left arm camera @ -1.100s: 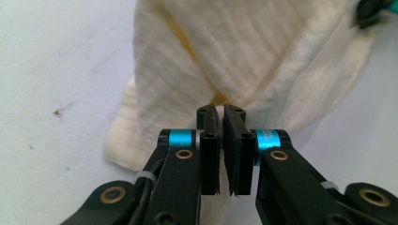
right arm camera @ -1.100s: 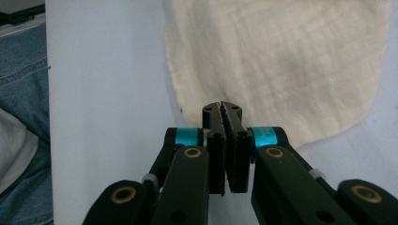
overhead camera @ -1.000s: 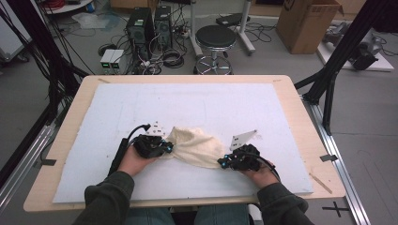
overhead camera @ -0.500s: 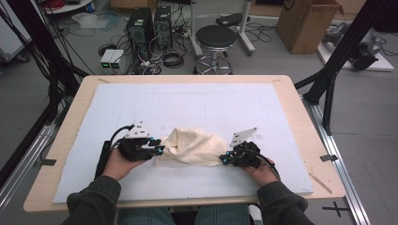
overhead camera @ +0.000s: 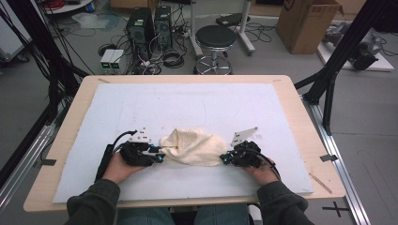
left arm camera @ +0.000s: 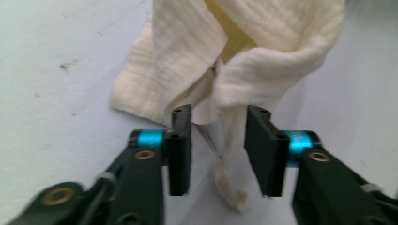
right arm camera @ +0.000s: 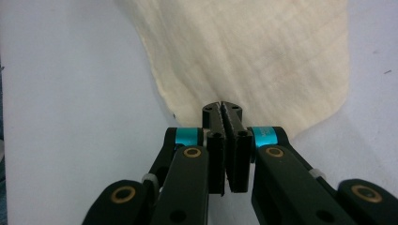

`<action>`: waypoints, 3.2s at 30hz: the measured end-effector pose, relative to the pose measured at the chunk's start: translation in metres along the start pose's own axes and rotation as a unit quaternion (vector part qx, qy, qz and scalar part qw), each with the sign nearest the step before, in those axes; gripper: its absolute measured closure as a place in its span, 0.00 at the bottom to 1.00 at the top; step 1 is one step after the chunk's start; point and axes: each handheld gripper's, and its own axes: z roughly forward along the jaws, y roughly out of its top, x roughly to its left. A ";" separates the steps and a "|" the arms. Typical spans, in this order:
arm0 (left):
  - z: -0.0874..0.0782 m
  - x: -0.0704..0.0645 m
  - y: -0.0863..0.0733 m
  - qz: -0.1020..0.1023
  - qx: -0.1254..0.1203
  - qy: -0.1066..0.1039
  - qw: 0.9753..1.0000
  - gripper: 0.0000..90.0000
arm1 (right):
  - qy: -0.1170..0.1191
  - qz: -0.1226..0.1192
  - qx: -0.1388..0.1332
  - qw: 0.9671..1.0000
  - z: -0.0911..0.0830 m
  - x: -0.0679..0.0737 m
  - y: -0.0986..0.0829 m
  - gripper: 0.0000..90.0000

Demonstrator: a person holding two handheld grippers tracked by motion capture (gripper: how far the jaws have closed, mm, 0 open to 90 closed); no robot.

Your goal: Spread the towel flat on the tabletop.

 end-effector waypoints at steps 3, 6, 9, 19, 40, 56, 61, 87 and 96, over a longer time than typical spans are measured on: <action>0.000 -0.003 0.001 0.015 -0.001 0.003 1.000 0.96 | 0.002 0.002 -0.005 1.000 -0.003 0.001 0.000 0.98; -0.007 -0.010 0.003 0.030 -0.014 0.010 0.999 0.97 | 0.003 -0.001 -0.015 1.000 -0.007 0.003 -0.001 0.98; -0.022 -0.021 0.004 0.050 -0.023 0.020 0.998 0.97 | 0.005 -0.008 -0.029 1.000 -0.014 0.011 -0.001 0.98; -0.065 -0.068 -0.010 0.111 -0.025 0.030 0.993 0.97 | 0.012 -0.033 -0.061 0.998 -0.046 0.048 -0.004 0.98; -0.039 -0.033 0.006 0.013 -0.088 0.035 0.995 0.62 | -0.016 0.022 -0.099 0.995 -0.031 0.004 0.021 0.73; 0.032 0.013 0.026 -0.045 0.013 0.090 0.995 0.75 | 0.001 0.070 -0.051 0.996 0.034 -0.037 0.038 0.74; 0.035 0.013 0.023 -0.043 0.032 0.096 0.994 0.77 | -0.015 0.055 -0.028 0.998 0.041 -0.032 0.041 0.88; 0.017 0.031 0.015 -0.094 0.000 0.134 0.987 0.68 | -0.129 0.090 -0.015 0.987 -0.005 -0.066 0.034 0.94; 0.027 0.031 0.015 -0.105 0.014 0.120 0.987 0.73 | -0.123 0.096 -0.003 0.988 0.004 -0.068 0.032 0.93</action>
